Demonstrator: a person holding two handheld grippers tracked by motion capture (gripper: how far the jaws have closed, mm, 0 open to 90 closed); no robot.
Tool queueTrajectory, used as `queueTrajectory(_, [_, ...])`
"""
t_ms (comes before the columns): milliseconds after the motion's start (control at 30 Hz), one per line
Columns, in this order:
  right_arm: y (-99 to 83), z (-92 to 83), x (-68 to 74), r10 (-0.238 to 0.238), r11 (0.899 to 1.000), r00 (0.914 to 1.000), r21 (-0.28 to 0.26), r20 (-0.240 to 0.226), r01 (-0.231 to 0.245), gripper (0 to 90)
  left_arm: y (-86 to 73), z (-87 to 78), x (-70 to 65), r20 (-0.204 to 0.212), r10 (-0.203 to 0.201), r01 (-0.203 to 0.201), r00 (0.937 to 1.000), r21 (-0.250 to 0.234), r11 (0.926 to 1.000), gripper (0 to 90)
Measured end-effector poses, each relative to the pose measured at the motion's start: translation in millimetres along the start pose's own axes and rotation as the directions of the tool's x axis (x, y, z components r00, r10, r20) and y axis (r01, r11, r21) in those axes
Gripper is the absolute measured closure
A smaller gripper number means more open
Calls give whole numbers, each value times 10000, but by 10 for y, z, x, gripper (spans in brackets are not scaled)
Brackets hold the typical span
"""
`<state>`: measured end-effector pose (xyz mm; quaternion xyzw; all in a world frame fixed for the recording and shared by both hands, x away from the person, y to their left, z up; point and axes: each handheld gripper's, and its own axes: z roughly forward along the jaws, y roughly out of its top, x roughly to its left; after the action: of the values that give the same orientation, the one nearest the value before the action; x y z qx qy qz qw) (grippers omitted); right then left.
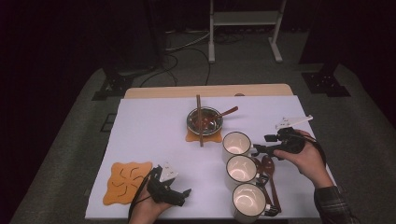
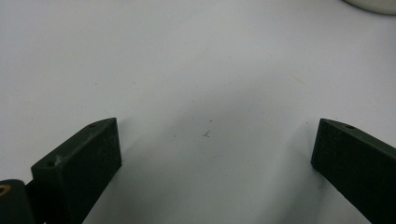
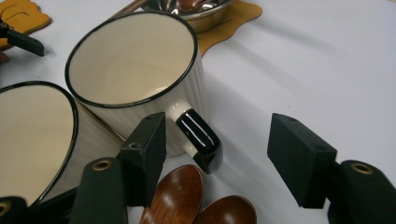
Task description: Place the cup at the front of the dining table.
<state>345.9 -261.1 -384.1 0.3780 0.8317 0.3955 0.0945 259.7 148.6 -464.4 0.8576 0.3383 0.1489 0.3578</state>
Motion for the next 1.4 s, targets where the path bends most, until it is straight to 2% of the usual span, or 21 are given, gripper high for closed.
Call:
queueTrajectory(367, [-131, 44, 7, 176, 9997, 9998, 176, 47, -176, 361, 0, 1, -1, 0, -20, 20, 10000, -17, 10000, 4])
queueTrajectory(633, [-206, 97, -42, 359, 9990, 9991, 266, 238, -365, 364, 0, 0, 0, -3, 5, -5, 10000, 3, 10000, 4])
queueTrajectory(1067, [-217, 113, -88, 575, 9983, 9972, -1, 476, -575, 371, 0, 0, 0, -3, 4, -4, 10000, 3, 10000, 4])
queueTrajectory(1400, [-212, 145, -93, 573, 9983, 9971, 63, 494, -577, 370, 0, 0, 1, -2, 6, -6, 10000, 5, 10000, 4])
